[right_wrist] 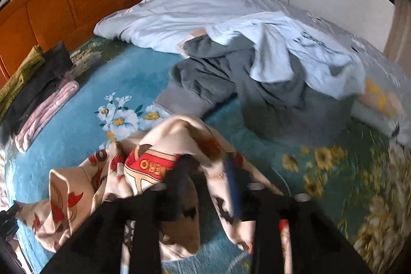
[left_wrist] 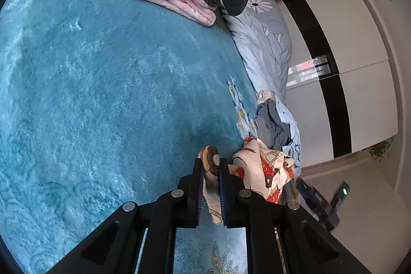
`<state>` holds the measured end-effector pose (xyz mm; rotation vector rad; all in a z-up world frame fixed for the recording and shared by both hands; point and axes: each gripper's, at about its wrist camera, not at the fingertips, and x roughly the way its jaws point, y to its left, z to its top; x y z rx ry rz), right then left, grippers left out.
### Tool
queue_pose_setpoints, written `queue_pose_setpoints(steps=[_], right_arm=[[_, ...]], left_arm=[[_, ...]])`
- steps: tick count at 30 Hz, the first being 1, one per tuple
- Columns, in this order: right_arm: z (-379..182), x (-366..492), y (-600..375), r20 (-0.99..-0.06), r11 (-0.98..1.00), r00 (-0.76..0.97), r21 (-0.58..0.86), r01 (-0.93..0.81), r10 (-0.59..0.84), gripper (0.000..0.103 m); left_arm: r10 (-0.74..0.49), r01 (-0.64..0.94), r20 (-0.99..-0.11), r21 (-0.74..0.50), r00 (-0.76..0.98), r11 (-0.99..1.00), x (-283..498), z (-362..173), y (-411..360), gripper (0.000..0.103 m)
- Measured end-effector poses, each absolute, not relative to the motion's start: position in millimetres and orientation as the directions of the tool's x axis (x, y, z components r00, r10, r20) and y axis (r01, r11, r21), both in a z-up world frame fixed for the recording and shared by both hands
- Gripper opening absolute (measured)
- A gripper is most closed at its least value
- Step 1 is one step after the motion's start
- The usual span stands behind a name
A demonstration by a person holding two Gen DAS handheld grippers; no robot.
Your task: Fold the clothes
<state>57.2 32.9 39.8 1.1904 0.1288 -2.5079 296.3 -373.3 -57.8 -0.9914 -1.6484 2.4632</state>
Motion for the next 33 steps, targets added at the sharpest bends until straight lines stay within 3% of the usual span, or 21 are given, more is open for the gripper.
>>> queue_pose_setpoints(steps=[3,6,9,16,23,24,25,27,33], right_arm=[[50.5,90.6,57.3,-0.731,-0.926,-0.589,0.164,0.341,-0.346,0.040],[33.1,124.8,65.1,-0.740,-0.861,-0.459,0.334,0.382,-0.491,0.040],[8.7,156.2,47.5,-0.766,-0.829,-0.364,0.377,0.413,-0.530,0.040],[-18.2,195.5,-28.8,-0.800,-0.818,-0.360,0.259,0.514,-0.480,0.048],[-36.4,187.2,-46.0,-0.821,-0.887,-0.435,0.174,0.427,-0.371,0.048],[-38.4,185.2,-43.7,-0.821,-0.900,-0.446,0.173,0.401,-0.357,0.043],[-38.8,181.7,-38.3,-0.819,-0.911,-0.455,0.184,0.369,-0.350,0.022],[-34.5,173.6,-24.6,-0.807,-0.927,-0.487,0.190,0.323,-0.335,0.004],[19.5,175.3,5.0,-0.717,-0.942,-0.644,0.053,0.331,-0.266,0.001]], left_arm=[[0.348,0.315,-0.486,-0.839,-0.802,-0.444,294.3,-57.8,-370.8,0.014],[0.349,0.316,-0.485,-0.841,-0.802,-0.440,295.1,-59.0,-369.0,0.014],[0.350,0.323,-0.491,-0.838,-0.798,-0.440,298.1,-59.7,-367.5,0.014],[0.352,0.310,-0.482,-0.840,-0.803,-0.445,301.7,-51.9,-365.5,0.014],[0.361,0.314,-0.478,-0.848,-0.801,-0.426,301.6,-56.0,-364.0,0.014],[0.362,0.315,-0.479,-0.848,-0.800,-0.426,301.7,-55.7,-364.0,0.013],[0.364,0.315,-0.478,-0.850,-0.799,-0.423,302.1,-55.3,-364.5,0.013],[0.370,0.315,-0.475,-0.853,-0.798,-0.416,302.9,-54.5,-365.4,0.012],[0.353,0.306,-0.471,-0.849,-0.808,-0.432,301.5,-42.8,-359.3,0.011]])
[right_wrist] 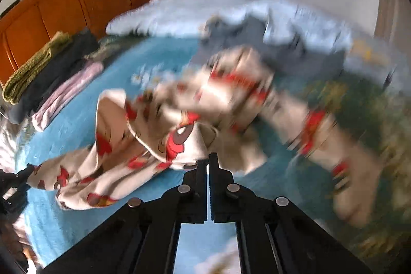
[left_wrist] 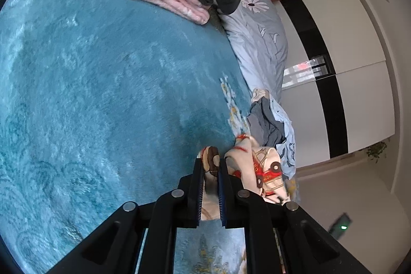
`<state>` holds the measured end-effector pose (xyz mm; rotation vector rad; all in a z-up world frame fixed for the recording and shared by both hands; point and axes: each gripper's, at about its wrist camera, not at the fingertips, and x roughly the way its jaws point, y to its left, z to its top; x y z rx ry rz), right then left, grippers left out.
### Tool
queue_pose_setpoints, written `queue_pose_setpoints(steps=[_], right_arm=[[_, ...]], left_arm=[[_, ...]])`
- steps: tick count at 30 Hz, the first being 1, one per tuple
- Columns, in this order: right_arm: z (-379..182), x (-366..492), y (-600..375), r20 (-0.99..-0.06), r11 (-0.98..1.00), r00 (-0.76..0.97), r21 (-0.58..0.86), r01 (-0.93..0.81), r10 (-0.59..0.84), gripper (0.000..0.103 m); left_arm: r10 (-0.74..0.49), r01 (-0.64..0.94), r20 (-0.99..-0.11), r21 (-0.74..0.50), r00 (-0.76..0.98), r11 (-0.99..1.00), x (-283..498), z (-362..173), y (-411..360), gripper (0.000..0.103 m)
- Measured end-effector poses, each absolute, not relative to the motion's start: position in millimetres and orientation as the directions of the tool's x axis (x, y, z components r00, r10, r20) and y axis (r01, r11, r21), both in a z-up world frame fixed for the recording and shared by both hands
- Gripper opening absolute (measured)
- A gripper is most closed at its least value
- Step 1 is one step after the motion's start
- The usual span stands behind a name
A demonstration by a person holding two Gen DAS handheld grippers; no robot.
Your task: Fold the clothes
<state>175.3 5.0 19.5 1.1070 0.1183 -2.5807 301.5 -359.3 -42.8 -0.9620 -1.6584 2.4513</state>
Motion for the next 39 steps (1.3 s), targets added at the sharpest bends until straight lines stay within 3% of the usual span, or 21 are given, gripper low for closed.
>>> queue_pose_setpoints(steps=[4,7,11,18,20,22,23,34,35,36,37,39], right_arm=[[73.1,175.7,26.1,-0.599,-0.953,-0.781,-0.094,0.288,-0.177,0.000],[113.9,177.8,50.3,-0.537,-0.961,-0.831,-0.126,0.245,-0.141,0.000],[122.3,181.9,60.6,-0.579,-0.943,-0.786,-0.084,0.323,-0.217,0.000],[53.2,208.5,23.2,-0.683,-0.898,-0.657,-0.004,0.441,-0.320,0.001],[31.6,210.9,13.3,-0.719,-0.894,-0.612,0.027,0.447,-0.328,0.009],[12.6,211.4,4.1,-0.753,-0.885,-0.561,0.060,0.462,-0.344,0.033],[3.9,209.7,-0.6,-0.767,-0.879,-0.534,0.081,0.470,-0.356,0.036],[-33.6,177.9,-13.3,-0.801,-0.956,-0.564,0.034,0.291,-0.200,0.035],[-33.7,174.3,-10.3,-0.801,-0.961,-0.564,0.046,0.272,-0.198,0.031],[-32.4,170.3,-6.5,-0.801,-0.964,-0.564,0.063,0.258,-0.203,0.011],[-30.5,166.6,-2.7,-0.801,-0.966,-0.561,0.080,0.247,-0.210,0.005],[-22.3,162.0,5.0,-0.798,-0.966,-0.561,0.103,0.237,-0.222,0.005]], left_arm=[[0.359,0.264,-0.444,-0.853,-0.821,-0.449,297.3,-23.2,-352.4,0.010],[0.373,0.219,-0.419,-0.854,-0.828,-0.473,292.8,-4.0,-343.6,0.010],[0.388,0.200,-0.410,-0.855,-0.825,-0.479,291.6,5.8,-335.9,0.010],[0.383,0.221,-0.438,-0.841,-0.813,-0.493,299.7,6.7,-335.3,0.011],[0.382,0.225,-0.440,-0.841,-0.812,-0.491,300.9,4.7,-337.3,0.011],[0.384,0.226,-0.443,-0.841,-0.811,-0.492,301.7,2.6,-338.9,0.011],[0.385,0.228,-0.443,-0.842,-0.810,-0.489,301.7,0.3,-340.4,0.011],[0.395,0.250,-0.439,-0.860,-0.807,-0.444,298.1,-22.0,-357.8,0.011],[0.396,0.252,-0.438,-0.862,-0.807,-0.440,297.9,-23.0,-358.1,0.011],[0.397,0.253,-0.437,-0.864,-0.807,-0.436,297.7,-24.1,-358.3,0.011],[0.400,0.251,-0.435,-0.865,-0.807,-0.435,297.4,-24.3,-358.8,0.011],[0.391,0.257,-0.442,-0.860,-0.807,-0.441,298.4,-22.8,-358.7,0.011]])
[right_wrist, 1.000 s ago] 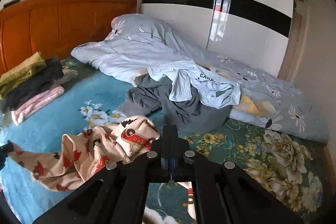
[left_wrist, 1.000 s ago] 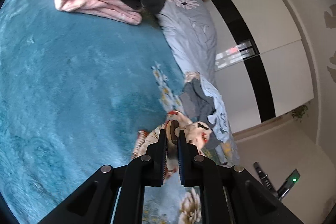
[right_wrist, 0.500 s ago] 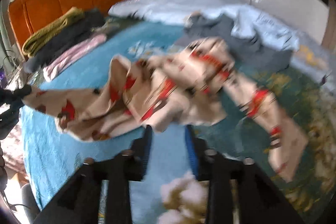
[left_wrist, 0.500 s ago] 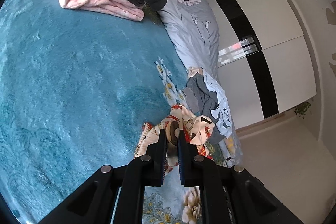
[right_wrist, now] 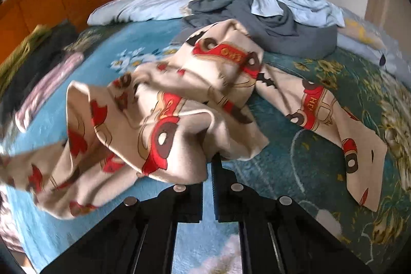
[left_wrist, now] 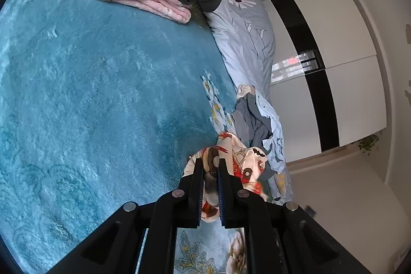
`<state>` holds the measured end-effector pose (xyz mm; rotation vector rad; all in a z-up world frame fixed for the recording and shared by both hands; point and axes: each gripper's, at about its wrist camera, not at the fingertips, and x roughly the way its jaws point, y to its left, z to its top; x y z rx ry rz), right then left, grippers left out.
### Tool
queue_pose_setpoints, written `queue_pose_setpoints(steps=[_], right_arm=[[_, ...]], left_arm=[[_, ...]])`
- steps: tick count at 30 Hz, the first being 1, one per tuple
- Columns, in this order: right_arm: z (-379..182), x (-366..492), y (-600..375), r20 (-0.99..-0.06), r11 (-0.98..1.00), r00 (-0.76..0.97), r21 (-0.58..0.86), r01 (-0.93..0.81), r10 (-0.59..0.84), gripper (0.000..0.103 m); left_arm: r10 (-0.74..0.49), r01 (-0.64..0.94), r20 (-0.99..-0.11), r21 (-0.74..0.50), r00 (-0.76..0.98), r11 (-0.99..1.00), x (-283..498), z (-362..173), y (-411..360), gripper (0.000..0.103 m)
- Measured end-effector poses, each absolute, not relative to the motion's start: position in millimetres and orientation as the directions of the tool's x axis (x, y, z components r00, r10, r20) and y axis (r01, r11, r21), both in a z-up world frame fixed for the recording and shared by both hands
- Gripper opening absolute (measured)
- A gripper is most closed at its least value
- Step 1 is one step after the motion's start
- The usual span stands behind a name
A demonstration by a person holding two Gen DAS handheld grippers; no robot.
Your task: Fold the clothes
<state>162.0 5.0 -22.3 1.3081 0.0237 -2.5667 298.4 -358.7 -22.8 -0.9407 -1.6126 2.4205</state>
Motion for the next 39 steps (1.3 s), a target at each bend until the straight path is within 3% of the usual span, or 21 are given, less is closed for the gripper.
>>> queue_pose_setpoints(steps=[6,12,15,18,23,27,30,32,34,39], right_arm=[[55.0,175.5,34.8,-0.668,-0.967,-0.728,-0.043,0.250,-0.159,0.004],[176.1,213.8,78.2,-0.378,-0.965,-0.924,-0.214,0.153,-0.062,0.000],[201.8,239.2,97.8,-0.305,-0.953,-0.952,-0.282,0.112,-0.022,0.000],[181.9,253.5,112.7,-0.383,-0.932,-0.924,-0.332,0.145,-0.007,0.001],[91.5,276.6,132.6,-0.657,-0.917,-0.754,-0.283,0.282,-0.029,0.001],[46.5,303.5,134.6,-0.766,-0.921,-0.631,-0.151,0.360,-0.121,0.001],[36.5,316.7,127.6,-0.791,-0.914,-0.584,-0.080,0.397,-0.184,0.002],[34.9,321.3,125.9,-0.798,-0.911,-0.555,-0.019,0.412,-0.234,0.016],[35.5,326.1,126.2,-0.805,-0.905,-0.526,0.029,0.425,-0.274,0.052],[38.8,339.8,137.6,-0.796,-0.886,-0.502,0.090,0.455,-0.339,0.055]], left_arm=[[0.388,0.219,-0.409,-0.868,-0.826,-0.446,300.8,-5.6,-353.0,0.011],[0.415,0.181,-0.393,-0.868,-0.821,-0.462,301.8,8.8,-334.5,0.011],[0.406,0.189,-0.387,-0.873,-0.828,-0.449,310.5,8.5,-336.3,0.011],[0.393,0.208,-0.405,-0.866,-0.826,-0.455,319.0,5.9,-338.5,0.011],[0.379,0.253,-0.440,-0.856,-0.814,-0.452,335.4,-10.2,-340.7,0.011],[0.370,0.281,-0.429,-0.877,-0.824,-0.390,345.3,-27.2,-347.1,0.011],[0.373,0.286,-0.435,-0.874,-0.819,-0.392,347.5,-31.3,-344.5,0.011],[0.377,0.288,-0.437,-0.875,-0.817,-0.390,348.3,-33.1,-343.3,0.011],[0.381,0.288,-0.435,-0.877,-0.816,-0.384,349.1,-33.9,-343.0,0.011],[0.387,0.288,-0.432,-0.880,-0.815,-0.377,353.1,-36.0,-341.7,0.011]])
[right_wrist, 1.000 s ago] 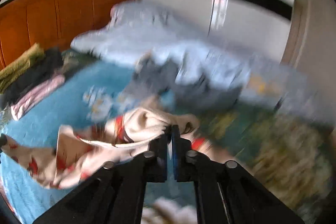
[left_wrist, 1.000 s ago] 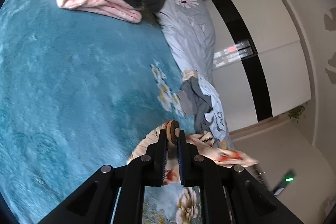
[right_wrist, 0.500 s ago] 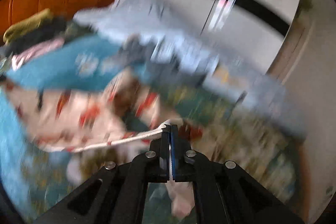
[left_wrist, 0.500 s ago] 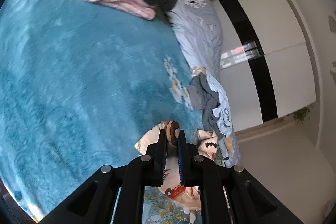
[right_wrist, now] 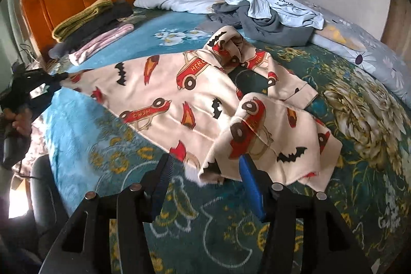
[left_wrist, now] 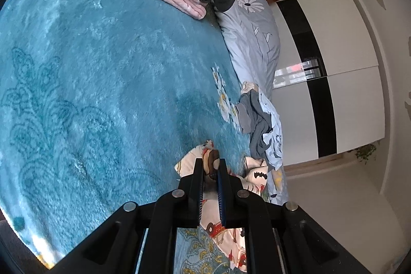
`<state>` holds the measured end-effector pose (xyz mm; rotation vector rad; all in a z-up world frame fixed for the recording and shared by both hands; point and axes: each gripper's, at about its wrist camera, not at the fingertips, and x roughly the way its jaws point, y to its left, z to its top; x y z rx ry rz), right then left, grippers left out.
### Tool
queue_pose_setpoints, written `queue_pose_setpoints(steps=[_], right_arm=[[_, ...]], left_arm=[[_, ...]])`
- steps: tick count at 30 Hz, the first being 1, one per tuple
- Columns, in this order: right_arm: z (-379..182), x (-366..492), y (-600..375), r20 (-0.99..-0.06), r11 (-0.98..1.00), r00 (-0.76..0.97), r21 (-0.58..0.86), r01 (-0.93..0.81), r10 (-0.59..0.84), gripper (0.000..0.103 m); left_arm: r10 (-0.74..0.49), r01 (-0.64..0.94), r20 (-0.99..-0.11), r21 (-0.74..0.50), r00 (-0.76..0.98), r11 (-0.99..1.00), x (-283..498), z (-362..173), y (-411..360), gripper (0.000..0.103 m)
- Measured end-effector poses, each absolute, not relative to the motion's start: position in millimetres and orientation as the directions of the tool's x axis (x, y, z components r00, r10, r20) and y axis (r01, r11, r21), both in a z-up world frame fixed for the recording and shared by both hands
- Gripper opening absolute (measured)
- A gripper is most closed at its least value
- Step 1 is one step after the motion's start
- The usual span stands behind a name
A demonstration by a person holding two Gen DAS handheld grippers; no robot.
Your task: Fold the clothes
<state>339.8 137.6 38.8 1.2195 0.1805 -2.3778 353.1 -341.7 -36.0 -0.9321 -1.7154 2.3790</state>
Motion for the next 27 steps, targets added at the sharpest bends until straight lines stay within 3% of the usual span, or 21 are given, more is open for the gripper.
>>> queue_pose_setpoints(steps=[2,8,11,15,21,23,27], right_arm=[[42.0,339.2,163.8,-0.777,-0.910,-0.520,0.160,0.383,-0.355,0.055],[11.7,313.9,268.2,-0.795,-0.926,-0.539,0.371,-0.072,-0.276,0.055],[-6.1,303.2,280.3,-0.816,-0.915,-0.517,0.379,-0.139,-0.259,0.055],[-20.3,290.5,303.8,-0.777,-0.835,-0.567,0.485,-0.261,-0.274,0.055],[-30.5,269.9,308.2,-0.802,-0.833,-0.557,0.449,-0.323,-0.217,0.055],[-29.1,267.6,299.4,-0.802,-0.854,-0.557,0.431,-0.291,-0.215,0.052],[-35.6,265.7,287.9,-0.808,-0.868,-0.544,0.420,-0.265,-0.226,0.029]], left_arm=[[0.390,0.289,-0.431,-0.882,-0.814,-0.372,354.2,-37.3,-341.5,0.011],[0.391,0.299,-0.441,-0.878,-0.808,-0.373,355.2,-37.4,-337.9,0.011],[0.389,0.308,-0.455,-0.871,-0.801,-0.383,357.0,-36.2,-336.0,0.011],[0.388,0.316,-0.469,-0.862,-0.793,-0.396,359.7,-33.3,-333.1,0.011],[0.391,0.319,-0.482,-0.853,-0.784,-0.412,357.5,-32.1,-326.3,0.011],[0.397,0.317,-0.483,-0.853,-0.781,-0.414,355.6,-32.8,-324.0,0.011],[0.415,0.306,-0.480,-0.855,-0.772,-0.420,352.0,-34.2,-321.4,0.011]])
